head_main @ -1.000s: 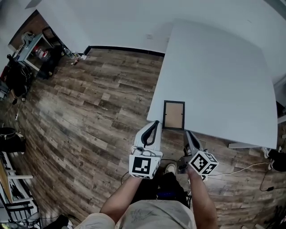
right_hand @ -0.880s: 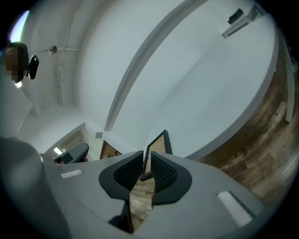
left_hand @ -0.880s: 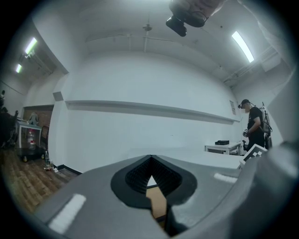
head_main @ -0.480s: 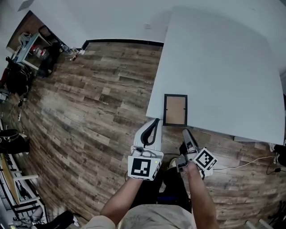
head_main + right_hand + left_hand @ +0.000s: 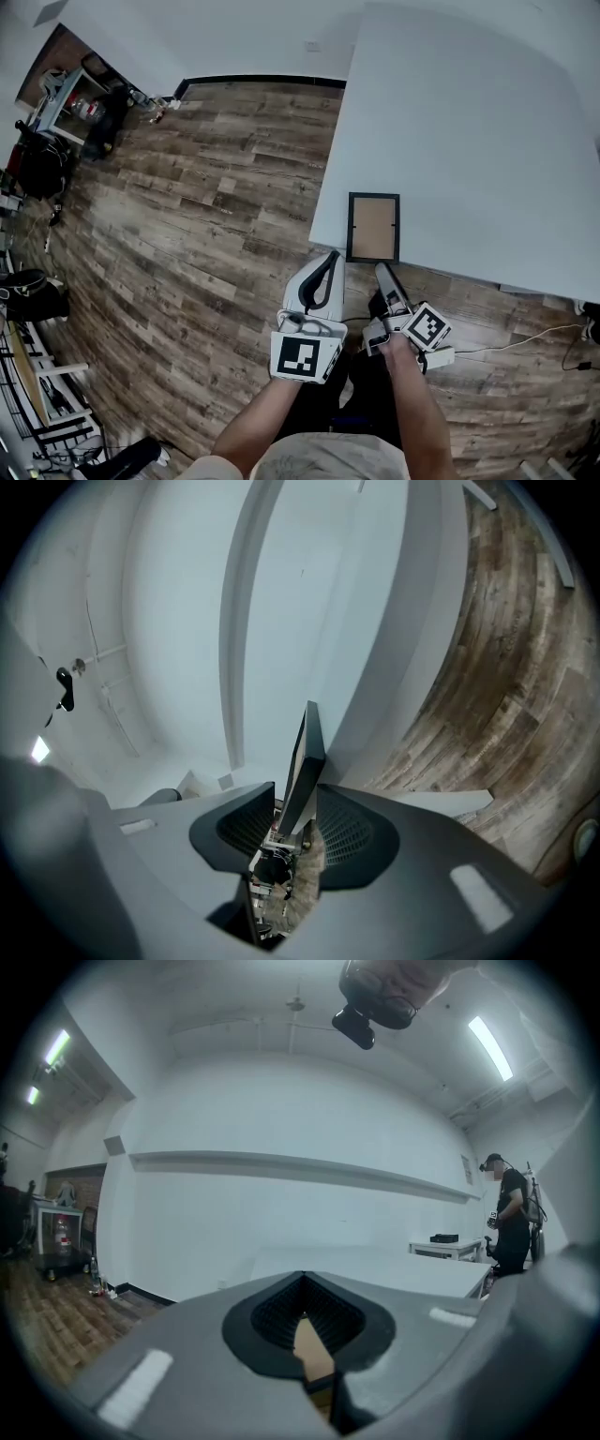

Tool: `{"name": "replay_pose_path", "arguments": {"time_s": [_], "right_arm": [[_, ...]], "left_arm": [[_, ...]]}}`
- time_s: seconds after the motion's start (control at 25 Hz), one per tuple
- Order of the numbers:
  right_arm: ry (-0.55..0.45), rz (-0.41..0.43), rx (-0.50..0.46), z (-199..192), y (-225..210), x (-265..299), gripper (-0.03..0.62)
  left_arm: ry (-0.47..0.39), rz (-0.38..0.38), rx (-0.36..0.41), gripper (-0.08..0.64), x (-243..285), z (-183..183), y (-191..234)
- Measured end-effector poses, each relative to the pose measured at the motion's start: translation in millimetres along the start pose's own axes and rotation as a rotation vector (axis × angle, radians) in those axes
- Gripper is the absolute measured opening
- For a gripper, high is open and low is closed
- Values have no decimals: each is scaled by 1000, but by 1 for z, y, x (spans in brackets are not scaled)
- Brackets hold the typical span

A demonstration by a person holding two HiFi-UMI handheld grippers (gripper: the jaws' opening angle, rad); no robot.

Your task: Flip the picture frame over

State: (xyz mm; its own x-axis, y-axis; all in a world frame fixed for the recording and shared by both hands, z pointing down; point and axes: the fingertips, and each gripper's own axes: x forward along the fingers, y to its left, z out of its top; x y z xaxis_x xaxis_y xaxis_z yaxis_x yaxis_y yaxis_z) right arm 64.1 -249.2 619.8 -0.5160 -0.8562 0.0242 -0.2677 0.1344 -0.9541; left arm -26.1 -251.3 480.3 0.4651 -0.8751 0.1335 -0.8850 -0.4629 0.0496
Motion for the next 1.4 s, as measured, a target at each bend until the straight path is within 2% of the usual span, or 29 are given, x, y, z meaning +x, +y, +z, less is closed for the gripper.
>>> {"name": "replay_pose_path", "arguments": {"time_s": [0.24, 0.44, 0.68, 0.88, 1.2, 1.32, 1.4], "right_arm": [[-3, 20, 21, -2, 0, 8, 169], [-10, 1, 37, -4, -9, 12, 167], [-35, 3, 48, -4, -8, 14, 113], [-41, 10, 67, -2, -7, 12, 101], [-49, 16, 100, 1, -7, 7, 91], [-58, 23, 111, 4, -4, 5, 91], [-59, 30, 101, 6, 0, 4, 91]], "left_arm": [[36, 3, 13, 0, 0, -11, 3], [44, 1, 8, 0, -2, -16, 3], [61, 7, 0, 0, -4, -22, 5], [68, 7, -2, 0, -4, -24, 4], [48, 12, -6, 0, 0, -19, 7], [8, 20, -17, 0, 1, -12, 8], [19, 16, -14, 0, 1, -12, 7]]}}
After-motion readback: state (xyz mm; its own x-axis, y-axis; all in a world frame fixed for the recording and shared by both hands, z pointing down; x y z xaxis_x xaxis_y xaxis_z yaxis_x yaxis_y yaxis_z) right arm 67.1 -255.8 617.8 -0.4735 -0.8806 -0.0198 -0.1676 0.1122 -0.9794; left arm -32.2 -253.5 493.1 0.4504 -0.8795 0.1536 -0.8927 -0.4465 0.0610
